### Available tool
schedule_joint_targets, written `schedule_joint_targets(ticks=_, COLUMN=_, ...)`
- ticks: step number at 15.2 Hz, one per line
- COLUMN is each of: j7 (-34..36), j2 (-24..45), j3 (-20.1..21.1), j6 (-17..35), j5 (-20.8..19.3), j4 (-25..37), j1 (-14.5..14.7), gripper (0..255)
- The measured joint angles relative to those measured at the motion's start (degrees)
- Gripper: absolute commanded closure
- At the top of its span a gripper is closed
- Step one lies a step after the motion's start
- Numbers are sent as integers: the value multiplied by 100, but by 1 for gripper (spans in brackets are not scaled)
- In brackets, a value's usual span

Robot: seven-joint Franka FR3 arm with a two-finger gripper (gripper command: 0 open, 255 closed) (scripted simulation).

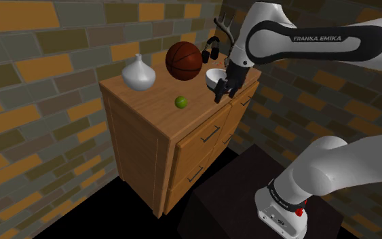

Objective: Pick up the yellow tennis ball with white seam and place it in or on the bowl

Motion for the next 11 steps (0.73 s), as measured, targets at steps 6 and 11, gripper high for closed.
schedule_joint_targets(ticks=6, j7=280, j2=1316, j3=273, j6=1172, j5=-280, j4=373, j1=-86, gripper=0)
schedule_joint_targets(ticks=11, j7=650, j2=2355, j3=453, j6=1941, j5=-707, j4=810, j1=-169, gripper=0)
